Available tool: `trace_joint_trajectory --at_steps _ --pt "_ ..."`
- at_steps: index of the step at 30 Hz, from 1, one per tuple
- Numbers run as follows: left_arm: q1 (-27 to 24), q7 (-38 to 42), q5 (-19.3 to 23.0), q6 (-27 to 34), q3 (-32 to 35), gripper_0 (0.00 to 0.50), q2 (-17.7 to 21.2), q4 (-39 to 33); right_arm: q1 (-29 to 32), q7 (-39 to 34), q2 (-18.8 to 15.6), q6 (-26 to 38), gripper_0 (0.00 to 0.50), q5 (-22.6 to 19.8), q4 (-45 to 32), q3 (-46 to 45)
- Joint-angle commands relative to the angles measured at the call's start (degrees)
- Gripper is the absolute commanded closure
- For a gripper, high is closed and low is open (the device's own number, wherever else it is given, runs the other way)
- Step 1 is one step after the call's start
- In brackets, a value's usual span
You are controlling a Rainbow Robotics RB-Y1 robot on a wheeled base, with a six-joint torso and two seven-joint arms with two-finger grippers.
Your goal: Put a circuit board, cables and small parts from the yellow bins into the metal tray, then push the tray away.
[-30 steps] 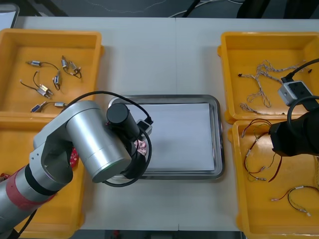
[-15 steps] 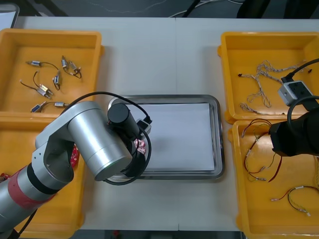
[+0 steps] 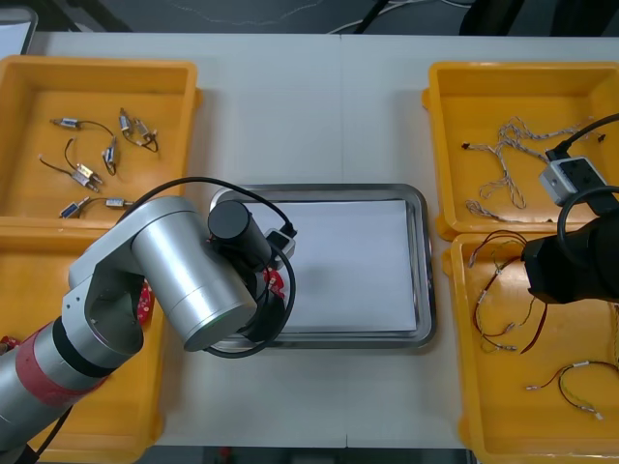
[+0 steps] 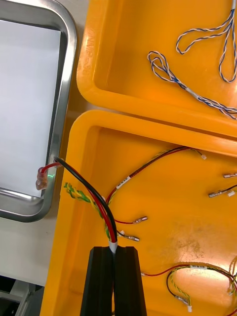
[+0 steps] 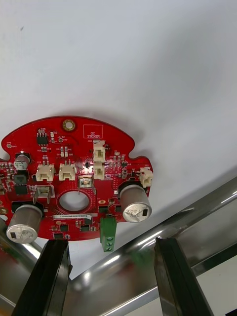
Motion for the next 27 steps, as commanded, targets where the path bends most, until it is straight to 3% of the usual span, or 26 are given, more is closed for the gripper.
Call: trace_joint_trajectory --at_steps 1,4,10,27 --pt "-1.78 6.67 -0.05 -1.36 -0.71 0.0 -1.55 -1.08 -1.16 2.56 -1.84 0.19 0.5 0.45 -1.76 0.52" --pt "-1.78 6.58 0.56 -1.36 0.35 0.0 -1.55 -1.96 -1.16 2.56 -1.84 0.19 0.5 0.45 -1.76 0.52" --pt "-2.57 5.96 5.84 1.72 6.94 0.0 -0.23 -5.74 -1.16 2.56 -1.84 0.19 0.5 0.45 -1.76 0.52" --pt "-2.66 3.5 19.02 9.19 27.59 0.0 8.3 -11.28 -1.07 2.3 -3.16 0.19 0.5 -0.16 -0.79 1.4"
